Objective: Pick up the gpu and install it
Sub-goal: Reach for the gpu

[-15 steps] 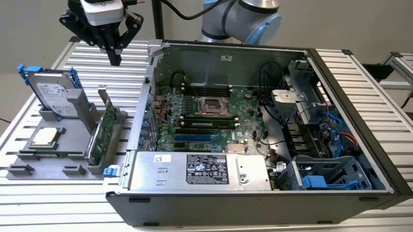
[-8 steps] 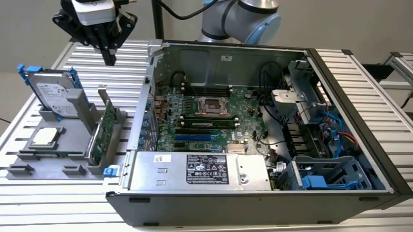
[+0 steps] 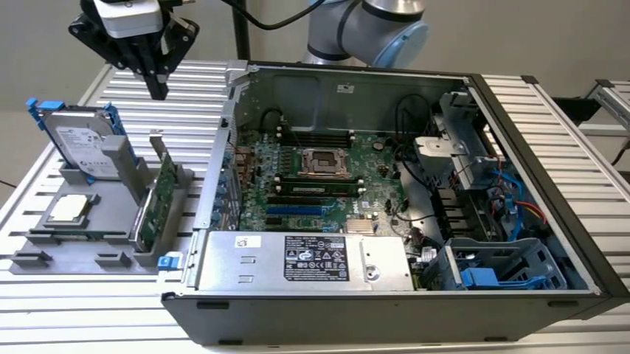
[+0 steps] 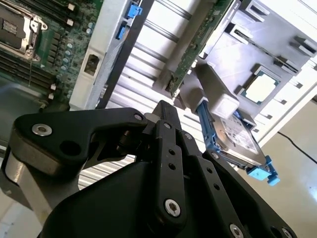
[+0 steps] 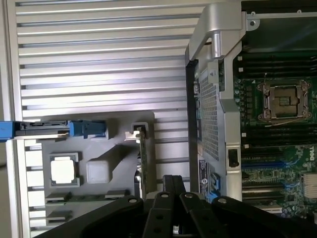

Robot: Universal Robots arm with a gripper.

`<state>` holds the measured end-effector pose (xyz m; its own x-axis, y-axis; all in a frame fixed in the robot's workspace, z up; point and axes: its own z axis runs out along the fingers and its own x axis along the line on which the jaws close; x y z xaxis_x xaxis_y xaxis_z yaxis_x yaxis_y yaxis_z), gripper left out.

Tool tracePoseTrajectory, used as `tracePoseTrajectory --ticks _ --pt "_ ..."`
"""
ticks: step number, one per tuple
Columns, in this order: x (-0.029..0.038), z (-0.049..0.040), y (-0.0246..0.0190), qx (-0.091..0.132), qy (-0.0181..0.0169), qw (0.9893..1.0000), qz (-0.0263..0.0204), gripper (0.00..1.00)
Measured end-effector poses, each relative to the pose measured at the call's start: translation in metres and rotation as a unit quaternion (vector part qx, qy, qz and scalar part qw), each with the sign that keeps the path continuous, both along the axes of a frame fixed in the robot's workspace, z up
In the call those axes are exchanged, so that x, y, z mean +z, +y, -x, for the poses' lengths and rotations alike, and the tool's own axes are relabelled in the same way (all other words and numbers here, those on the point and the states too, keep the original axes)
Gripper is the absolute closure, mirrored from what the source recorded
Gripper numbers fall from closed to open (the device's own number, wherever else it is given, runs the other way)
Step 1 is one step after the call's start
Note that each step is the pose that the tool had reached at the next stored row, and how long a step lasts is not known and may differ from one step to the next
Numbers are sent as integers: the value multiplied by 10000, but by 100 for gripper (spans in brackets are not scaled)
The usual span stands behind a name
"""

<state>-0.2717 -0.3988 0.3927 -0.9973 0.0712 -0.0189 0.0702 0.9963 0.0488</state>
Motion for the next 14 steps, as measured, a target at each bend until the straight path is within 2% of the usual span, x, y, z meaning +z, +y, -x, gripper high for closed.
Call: tracePoseTrajectory --ticks 14 --pt "0 183 0 0 0 10000 0 100"
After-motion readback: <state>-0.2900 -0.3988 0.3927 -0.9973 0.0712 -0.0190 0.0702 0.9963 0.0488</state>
